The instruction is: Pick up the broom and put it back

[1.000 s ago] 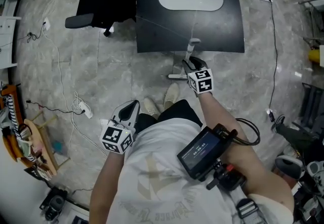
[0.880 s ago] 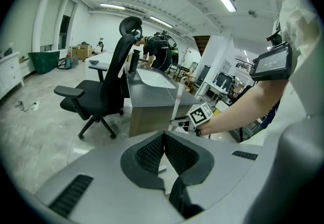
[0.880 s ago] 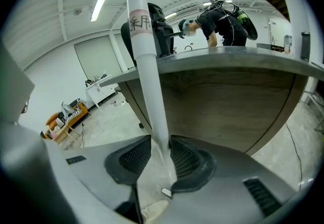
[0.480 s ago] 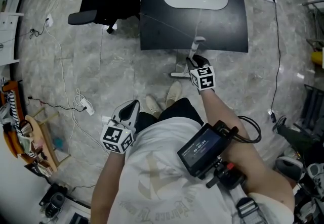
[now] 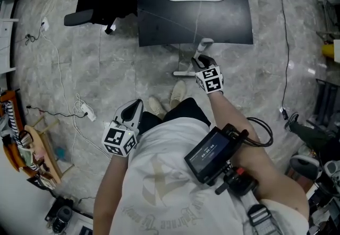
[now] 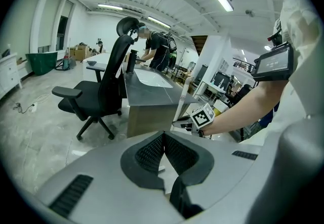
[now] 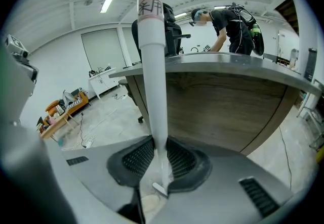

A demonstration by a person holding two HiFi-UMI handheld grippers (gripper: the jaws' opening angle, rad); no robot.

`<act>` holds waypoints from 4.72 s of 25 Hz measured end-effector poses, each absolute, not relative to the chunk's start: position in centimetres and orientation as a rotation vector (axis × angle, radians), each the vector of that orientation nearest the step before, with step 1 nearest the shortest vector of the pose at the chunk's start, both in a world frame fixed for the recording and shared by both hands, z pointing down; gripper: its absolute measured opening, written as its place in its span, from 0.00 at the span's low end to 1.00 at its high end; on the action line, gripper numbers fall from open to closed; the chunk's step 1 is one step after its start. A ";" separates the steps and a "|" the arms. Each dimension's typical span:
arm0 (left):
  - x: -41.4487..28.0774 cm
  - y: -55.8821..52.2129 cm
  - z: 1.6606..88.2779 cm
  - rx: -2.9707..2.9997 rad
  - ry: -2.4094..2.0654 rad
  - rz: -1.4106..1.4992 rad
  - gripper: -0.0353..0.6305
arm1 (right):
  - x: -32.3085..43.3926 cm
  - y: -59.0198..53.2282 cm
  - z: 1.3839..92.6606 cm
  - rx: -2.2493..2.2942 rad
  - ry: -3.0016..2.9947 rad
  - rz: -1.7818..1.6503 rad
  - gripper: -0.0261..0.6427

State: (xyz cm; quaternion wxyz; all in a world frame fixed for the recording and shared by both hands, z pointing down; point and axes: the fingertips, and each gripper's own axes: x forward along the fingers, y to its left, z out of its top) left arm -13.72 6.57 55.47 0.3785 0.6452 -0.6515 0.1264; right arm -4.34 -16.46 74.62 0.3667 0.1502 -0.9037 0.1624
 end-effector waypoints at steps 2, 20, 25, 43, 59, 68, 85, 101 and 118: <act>-13.6 6.6 55.4 1.660 -1.660 0.324 0.07 | -3.9 -16.1 74.4 0.391 -2.325 0.419 0.18; -14.3 10.4 54.5 1.780 -1.590 0.337 0.07 | -0.1 -10.6 71.3 0.493 -2.339 0.393 0.18; -14.7 10.8 54.4 1.815 -1.565 0.331 0.07 | 0.3 -10.1 69.8 0.552 -2.352 0.395 0.18; -15.2 11.5 54.0 1.965 -1.480 0.297 0.07 | 2.8 -7.5 62.6 0.704 -2.377 0.342 0.17; -14.4 10.2 53.2 2.085 -1.415 0.275 0.07 | 4.6 -5.6 54.4 0.799 -2.470 0.281 0.17; -12.9 9.0 51.6 2.185 -1.364 0.275 0.07 | 6.0 -4.5 49.8 0.872 -2.522 0.241 0.17; -9.9 10.0 50.4 2.282 -1.263 0.245 0.07 | 11.0 -0.6 46.7 1.027 -2.479 0.212 0.17; -9.5 11.5 50.7 2.295 -1.206 0.223 0.07 | 14.0 1.0 47.1 1.120 -2.404 0.208 0.17; -10.0 8.3 51.8 2.207 -1.277 0.265 0.07 | 13.7 -4.2 53.0 0.950 -2.389 0.216 0.17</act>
